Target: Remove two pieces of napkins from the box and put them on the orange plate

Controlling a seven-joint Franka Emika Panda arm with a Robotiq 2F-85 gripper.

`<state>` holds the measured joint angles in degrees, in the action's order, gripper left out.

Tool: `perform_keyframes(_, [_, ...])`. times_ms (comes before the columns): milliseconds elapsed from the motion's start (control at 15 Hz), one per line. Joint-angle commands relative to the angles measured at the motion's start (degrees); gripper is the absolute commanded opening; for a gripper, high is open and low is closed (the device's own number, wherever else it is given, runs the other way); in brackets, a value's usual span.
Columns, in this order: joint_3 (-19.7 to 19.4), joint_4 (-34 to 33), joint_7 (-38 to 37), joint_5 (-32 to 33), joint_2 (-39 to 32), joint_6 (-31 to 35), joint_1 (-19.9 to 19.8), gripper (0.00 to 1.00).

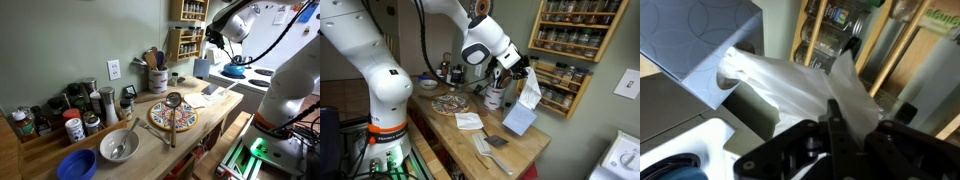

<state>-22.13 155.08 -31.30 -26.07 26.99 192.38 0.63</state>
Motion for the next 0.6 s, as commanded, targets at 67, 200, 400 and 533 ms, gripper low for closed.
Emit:
perform_keyframes(67, [-1.8,1.0,-0.6,-0.1,5.2,-3.9,3.5,0.00])
perform_keyframes(200, [3.2,0.4,-0.9,-1.3,1.7,-3.0,-2.7,0.00])
perform_keyframes(400, [7.1,-0.1,-0.7,-3.2,-0.7,-1.9,-6.9,0.00])
perform_keyframes(533, [11.1,0.0,-1.6,-3.4,-2.8,-0.2,-11.7,0.00])
